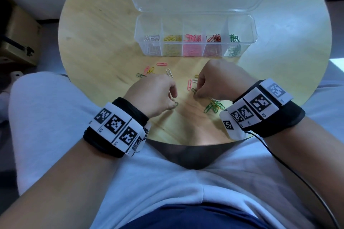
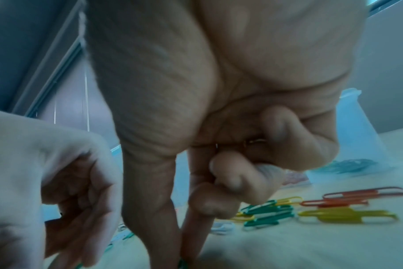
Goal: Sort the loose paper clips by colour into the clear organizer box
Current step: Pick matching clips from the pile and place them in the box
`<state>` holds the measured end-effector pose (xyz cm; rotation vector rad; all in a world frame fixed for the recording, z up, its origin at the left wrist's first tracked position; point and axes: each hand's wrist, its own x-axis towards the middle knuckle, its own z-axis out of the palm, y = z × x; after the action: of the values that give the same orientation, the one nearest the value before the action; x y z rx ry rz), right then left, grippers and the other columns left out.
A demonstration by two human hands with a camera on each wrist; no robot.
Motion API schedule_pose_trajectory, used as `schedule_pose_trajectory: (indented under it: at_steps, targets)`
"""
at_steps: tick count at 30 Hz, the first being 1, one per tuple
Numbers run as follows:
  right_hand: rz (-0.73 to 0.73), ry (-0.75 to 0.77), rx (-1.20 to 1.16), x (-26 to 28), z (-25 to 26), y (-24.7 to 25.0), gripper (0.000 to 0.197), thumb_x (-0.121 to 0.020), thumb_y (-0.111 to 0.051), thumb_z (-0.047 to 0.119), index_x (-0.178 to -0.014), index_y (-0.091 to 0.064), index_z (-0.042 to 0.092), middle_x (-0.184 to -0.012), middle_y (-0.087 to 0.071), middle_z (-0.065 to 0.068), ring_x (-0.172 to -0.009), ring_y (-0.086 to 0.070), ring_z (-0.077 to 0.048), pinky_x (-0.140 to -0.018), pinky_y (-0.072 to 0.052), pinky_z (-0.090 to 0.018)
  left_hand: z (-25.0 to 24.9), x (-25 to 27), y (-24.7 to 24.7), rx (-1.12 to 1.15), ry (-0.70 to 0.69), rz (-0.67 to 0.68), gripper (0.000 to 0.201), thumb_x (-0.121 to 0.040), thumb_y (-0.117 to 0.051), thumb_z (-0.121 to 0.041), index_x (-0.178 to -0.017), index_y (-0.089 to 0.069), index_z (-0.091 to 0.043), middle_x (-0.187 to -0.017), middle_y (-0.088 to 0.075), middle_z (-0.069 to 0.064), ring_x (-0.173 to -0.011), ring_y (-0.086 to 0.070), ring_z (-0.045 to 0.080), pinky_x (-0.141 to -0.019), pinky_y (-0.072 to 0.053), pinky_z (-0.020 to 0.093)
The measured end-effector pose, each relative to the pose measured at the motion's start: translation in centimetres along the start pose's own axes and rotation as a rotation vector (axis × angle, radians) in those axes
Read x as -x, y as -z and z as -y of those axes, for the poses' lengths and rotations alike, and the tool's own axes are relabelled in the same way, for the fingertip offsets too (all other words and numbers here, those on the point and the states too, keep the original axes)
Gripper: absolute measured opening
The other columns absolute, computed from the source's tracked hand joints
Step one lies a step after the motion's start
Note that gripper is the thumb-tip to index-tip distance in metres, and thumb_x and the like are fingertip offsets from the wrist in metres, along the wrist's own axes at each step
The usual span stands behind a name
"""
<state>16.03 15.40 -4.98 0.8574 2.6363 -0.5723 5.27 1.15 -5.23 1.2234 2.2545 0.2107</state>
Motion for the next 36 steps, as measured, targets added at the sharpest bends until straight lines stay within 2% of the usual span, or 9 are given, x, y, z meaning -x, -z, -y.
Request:
schedule_pose_trajectory:
  at_steps: [7,12,16,19,22,25,28,30,36]
  targets:
    - [0.056,0.006,-0.012,-0.2,0.3,-0.5,0.022,-0.066,-0.080,0.034,-0.075,-0.073,0.016,-0.075,-0.070,-0.004,-0.071,-0.066,-0.023,-0.064,-0.058,-0.034,-1.2,0.1,-0.3,-0.089,-0.047,0.003,0.012,-0.077,-0.072,-0.016,-0.086,-0.073,-0.025,-0.087,-0.070,-0.005,-0.087,-0.062,0.015,-0.068,-0.040,0.023]
    - [0.084,0.040,-0.123,0.0,-0.3,-0.3,0.025,-0.078,-0.067,0.034,-0.074,-0.067,0.009,-0.072,-0.066,-0.008,-0.068,-0.059,-0.024,-0.061,-0.050,-0.034,-1.3,0.0,-0.6,-0.064,-0.052,0.000,0.012,-0.075,-0.071,-0.016,-0.083,-0.071,-0.025,-0.087,-0.070,-0.005,-0.088,-0.063,0.015,-0.068,-0.042,0.023]
    - [0.119,0.021,-0.493,0.3,-0.4,0.5,0.022,-0.080,-0.059,0.018,-0.058,-0.057,0.018,-0.054,-0.058,0.001,-0.049,-0.050,-0.015,-0.050,-0.039,-0.025,-0.6,0.1,1.0,0.082,0.012,-0.031,0.012,-0.078,-0.065,-0.017,-0.082,-0.075,-0.021,-0.075,-0.068,-0.010,-0.076,-0.061,0.008,-0.073,-0.047,0.022]
    - [0.145,0.003,-0.917,0.3,0.1,0.2,0.034,-0.073,-0.046,0.001,-0.044,-0.044,0.018,-0.045,-0.047,-0.006,-0.041,-0.036,-0.018,-0.045,-0.024,-0.022,0.9,0.0,2.8,0.189,0.111,-0.159,0.017,-0.079,-0.058,-0.014,-0.064,-0.067,-0.014,-0.063,-0.062,-0.004,-0.059,-0.052,0.010,-0.054,-0.038,0.021]
    - [0.135,-0.001,-1.112,0.1,1.1,-0.2,0.028,-0.061,-0.039,0.004,-0.039,-0.036,0.021,-0.043,-0.038,-0.005,-0.042,-0.028,-0.014,-0.045,-0.018,-0.016,2.1,0.2,4.0,0.267,0.153,-0.229,0.024,-0.081,-0.046,-0.008,-0.060,-0.053,0.001,-0.054,-0.042,0.006,-0.050,-0.039,0.015,-0.050,-0.027,0.030]
    - [0.095,0.032,-1.100,-0.1,1.9,-0.6,0.024,-0.063,-0.039,0.005,-0.046,-0.036,0.022,-0.046,-0.037,-0.004,-0.043,-0.030,-0.015,-0.045,-0.017,-0.017,2.4,0.1,4.4,0.315,0.179,-0.218,0.028,-0.074,-0.040,-0.021,-0.062,-0.045,0.004,-0.055,-0.034,0.004,-0.050,-0.031,0.017,-0.052,-0.023,0.032]
    - [0.132,0.048,-1.097,-0.2,2.4,-1.1,0.026,-0.087,-0.039,0.003,-0.066,-0.037,0.018,-0.055,-0.032,-0.001,-0.046,-0.028,-0.014,-0.048,-0.014,-0.022,2.6,-0.4,3.8,0.252,0.242,-0.155,0.035,-0.081,-0.045,-0.025,-0.071,-0.058,0.006,-0.045,-0.035,-0.003,-0.051,-0.032,0.021,-0.051,-0.024,0.031]
    - [0.184,0.044,-1.131,-0.1,2.7,-1.3,0.023,-0.086,-0.035,0.002,-0.070,-0.035,0.019,-0.059,-0.028,0.000,-0.047,-0.022,-0.013,-0.048,-0.013,-0.021,2.6,-0.7,3.3,0.170,0.280,-0.136,0.032,-0.085,-0.051,-0.025,-0.078,-0.065,0.003,-0.042,-0.040,-0.004,-0.049,-0.036,0.021,-0.050,-0.027,0.029]
    - [0.230,0.038,-1.147,-0.1,3.2,-1.5,0.028,-0.076,-0.027,-0.004,-0.071,-0.047,0.016,-0.055,-0.025,-0.001,-0.050,-0.014,-0.014,-0.049,-0.009,-0.022,3.0,-1.7,2.7,0.149,0.219,-0.212,0.008,-0.080,-0.065,-0.026,-0.086,-0.070,-0.026,-0.067,-0.053,-0.014,-0.066,-0.051,0.014,-0.062,-0.035,0.027]
